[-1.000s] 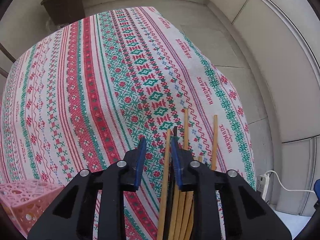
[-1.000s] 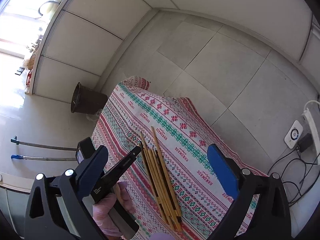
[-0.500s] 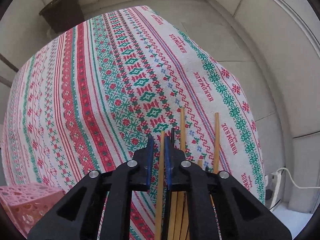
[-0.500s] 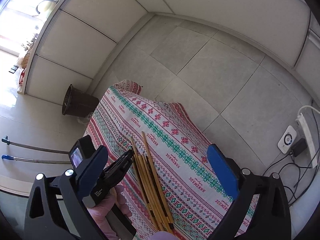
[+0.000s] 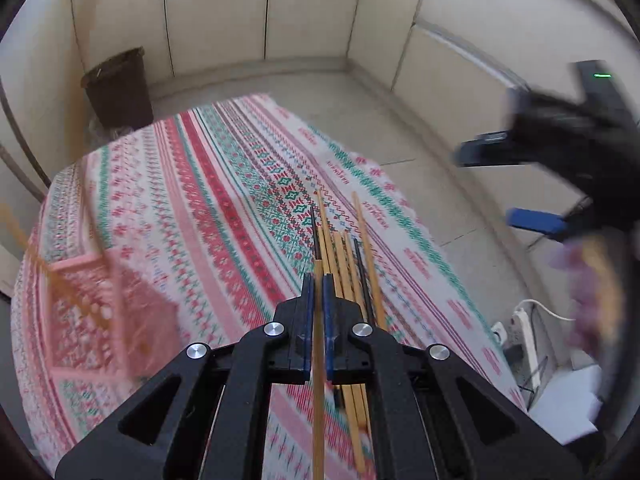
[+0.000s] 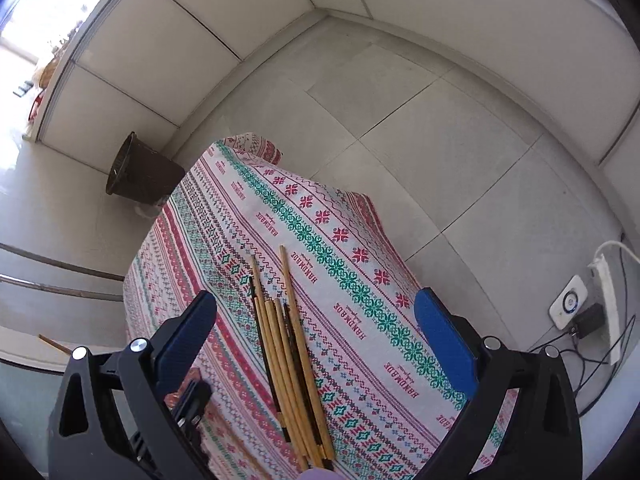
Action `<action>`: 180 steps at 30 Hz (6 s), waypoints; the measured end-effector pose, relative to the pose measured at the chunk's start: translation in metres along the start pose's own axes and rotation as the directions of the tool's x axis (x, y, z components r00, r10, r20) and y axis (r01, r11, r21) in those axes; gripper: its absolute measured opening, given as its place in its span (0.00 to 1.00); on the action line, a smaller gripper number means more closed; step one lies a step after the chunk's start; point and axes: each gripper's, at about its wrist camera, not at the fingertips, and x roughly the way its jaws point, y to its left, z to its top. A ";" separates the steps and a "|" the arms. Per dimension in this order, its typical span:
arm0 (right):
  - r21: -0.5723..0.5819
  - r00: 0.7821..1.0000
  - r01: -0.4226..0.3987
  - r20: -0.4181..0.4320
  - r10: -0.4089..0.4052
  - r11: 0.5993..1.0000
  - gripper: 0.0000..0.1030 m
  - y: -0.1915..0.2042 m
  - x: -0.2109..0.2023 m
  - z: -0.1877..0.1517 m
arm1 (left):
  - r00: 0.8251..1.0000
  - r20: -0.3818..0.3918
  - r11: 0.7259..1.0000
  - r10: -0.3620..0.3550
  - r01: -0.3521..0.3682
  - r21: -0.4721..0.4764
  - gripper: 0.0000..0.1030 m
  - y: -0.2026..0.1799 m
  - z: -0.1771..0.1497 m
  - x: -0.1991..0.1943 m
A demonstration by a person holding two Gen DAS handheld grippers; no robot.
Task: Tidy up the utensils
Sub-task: 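Lower the left tool to the chopstick pile and grasp one chopstick, then lift the chopstick with the left tool while the right tool grasps another chopstick, then lower both chopsticks into the pink basket and open both tools, then lower the left tool to the chopstick pile and grasp another chopstick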
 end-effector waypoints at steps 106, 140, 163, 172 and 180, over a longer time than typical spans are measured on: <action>-0.550 0.849 -0.255 0.265 0.456 0.795 0.05 0.179 -0.213 -0.102 | 0.802 0.561 0.897 0.207 0.073 -0.436 0.18 0.171 -0.015 -0.257; -0.552 0.893 -0.207 0.230 0.386 0.808 0.38 0.230 -0.133 -0.113 | 0.810 0.562 0.898 0.169 0.109 -0.427 0.30 0.168 -0.025 -0.267; -0.227 0.950 -0.071 0.282 0.135 0.971 0.94 0.096 -0.124 -0.051 | 0.887 0.437 0.955 0.149 -0.015 -0.296 0.93 0.090 -0.021 -0.200; 0.186 0.981 -0.150 0.153 0.122 0.971 0.94 -0.020 -0.104 -0.008 | 0.940 0.335 0.991 0.069 -0.025 -0.134 0.93 0.023 -0.031 -0.148; 0.287 0.979 -0.158 0.173 0.111 0.945 0.94 -0.065 -0.111 0.004 | 0.994 0.102 0.999 -0.039 0.039 0.004 0.93 -0.037 -0.040 -0.065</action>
